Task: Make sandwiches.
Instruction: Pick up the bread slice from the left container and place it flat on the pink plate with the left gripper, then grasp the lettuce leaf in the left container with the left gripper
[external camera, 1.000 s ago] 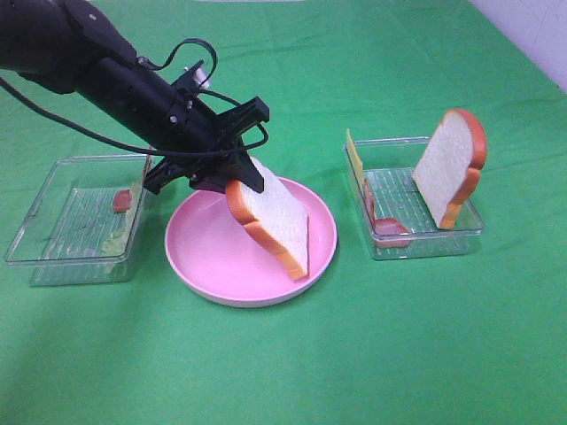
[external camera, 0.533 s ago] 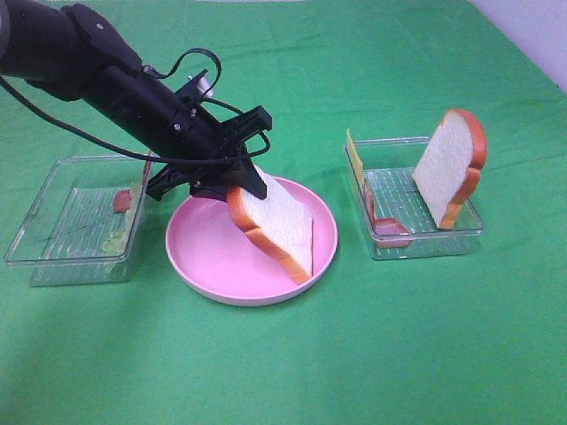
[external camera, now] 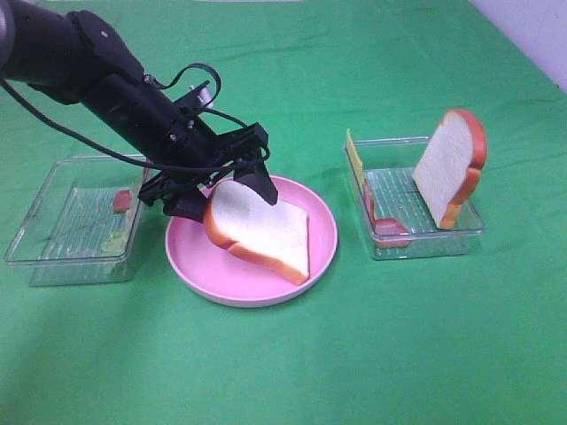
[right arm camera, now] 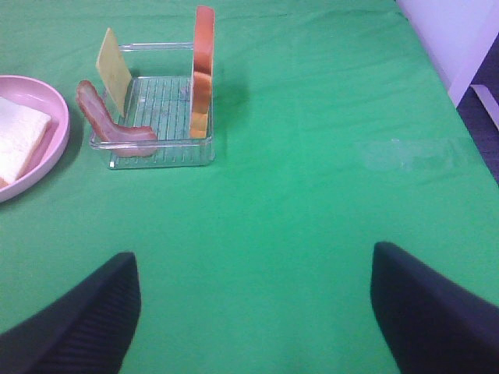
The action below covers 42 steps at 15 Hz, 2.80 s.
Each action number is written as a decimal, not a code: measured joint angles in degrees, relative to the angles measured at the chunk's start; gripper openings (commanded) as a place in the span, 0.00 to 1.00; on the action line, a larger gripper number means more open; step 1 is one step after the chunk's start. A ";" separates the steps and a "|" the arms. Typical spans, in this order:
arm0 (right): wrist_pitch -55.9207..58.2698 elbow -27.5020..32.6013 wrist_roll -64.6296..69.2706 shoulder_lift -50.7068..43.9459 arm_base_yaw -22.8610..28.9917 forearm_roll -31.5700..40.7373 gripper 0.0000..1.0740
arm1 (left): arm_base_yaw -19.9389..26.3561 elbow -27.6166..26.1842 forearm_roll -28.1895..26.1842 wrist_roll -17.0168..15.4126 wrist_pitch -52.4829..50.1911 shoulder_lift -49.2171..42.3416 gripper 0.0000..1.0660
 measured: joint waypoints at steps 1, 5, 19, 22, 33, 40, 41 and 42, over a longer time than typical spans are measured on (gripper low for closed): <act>0.00 0.00 0.00 0.00 0.00 0.00 0.72 | 0.00 -0.23 1.32 0.00 0.80 0.00 0.73; 0.00 0.00 0.00 0.00 0.00 0.00 0.72 | 0.00 -5.44 10.14 -2.64 7.10 0.06 0.72; 0.00 0.00 0.00 0.00 0.00 0.00 0.72 | 0.00 -20.86 37.87 -20.97 24.01 0.06 0.71; 0.00 0.00 0.00 0.00 0.00 0.00 0.72 | 0.00 -20.80 40.28 -22.46 24.12 -0.23 0.66; 0.00 0.00 0.00 0.00 0.00 0.00 0.72 | 0.00 -11.34 44.86 -31.00 23.49 -2.52 0.65; 0.00 0.00 0.00 0.00 0.00 0.00 0.72 | 0.00 -11.34 43.66 -31.68 20.34 1.83 0.49; 0.00 0.00 0.00 0.00 0.00 0.00 0.72 | 0.00 -11.34 43.66 -31.68 20.17 1.83 0.44; 0.00 0.00 0.00 0.00 0.00 0.00 0.72 | 0.00 -11.34 43.72 -31.68 20.05 1.83 0.37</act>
